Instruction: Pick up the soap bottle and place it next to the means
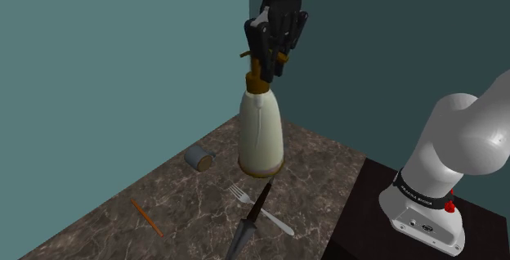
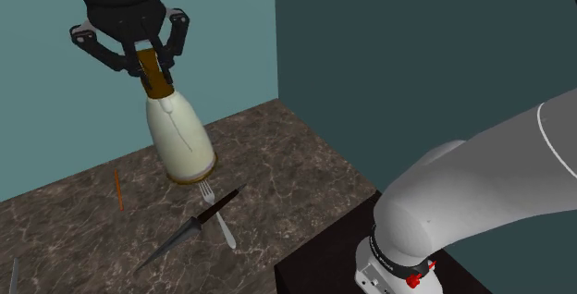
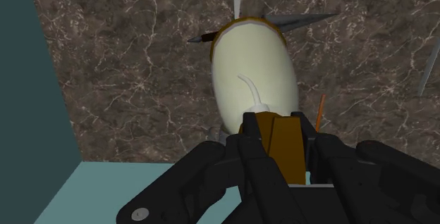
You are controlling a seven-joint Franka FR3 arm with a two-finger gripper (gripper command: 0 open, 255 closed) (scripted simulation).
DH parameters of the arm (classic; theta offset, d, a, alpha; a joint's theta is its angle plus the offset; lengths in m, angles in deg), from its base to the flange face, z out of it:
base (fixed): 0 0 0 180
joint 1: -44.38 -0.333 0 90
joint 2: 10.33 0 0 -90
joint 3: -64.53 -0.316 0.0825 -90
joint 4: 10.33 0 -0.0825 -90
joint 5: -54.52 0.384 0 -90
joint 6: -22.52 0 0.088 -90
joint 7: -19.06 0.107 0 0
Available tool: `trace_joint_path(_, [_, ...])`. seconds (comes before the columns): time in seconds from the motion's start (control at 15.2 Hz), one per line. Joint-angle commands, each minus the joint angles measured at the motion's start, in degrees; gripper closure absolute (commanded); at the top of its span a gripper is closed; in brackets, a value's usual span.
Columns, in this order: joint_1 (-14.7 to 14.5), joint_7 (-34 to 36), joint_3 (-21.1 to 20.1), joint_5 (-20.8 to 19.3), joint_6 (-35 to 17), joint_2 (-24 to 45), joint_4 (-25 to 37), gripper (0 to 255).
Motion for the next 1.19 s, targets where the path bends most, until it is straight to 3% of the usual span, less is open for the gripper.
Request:
trace_joint_path(0.0, [-0.3,3.2,-2.9,-0.1,-1.2,1.5,0.5,255])
trace_joint_path(0.4, [-0.9,12.9,-11.8,-2.1,-4.8,7.1,2.4,255])
trace_joint_path(0.66, [-1.0,20.8,-18.7,-6.1,-6.9,13.3,5.0,255])
trace_joint_path(0.92, [-2.2,30.8,-26.1,-14.2,-8.1,22.9,9.0,255])
trace_joint_path(1.12, [-6.9,39.3,-29.1,-23.0,-7.5,32.4,13.1,255])
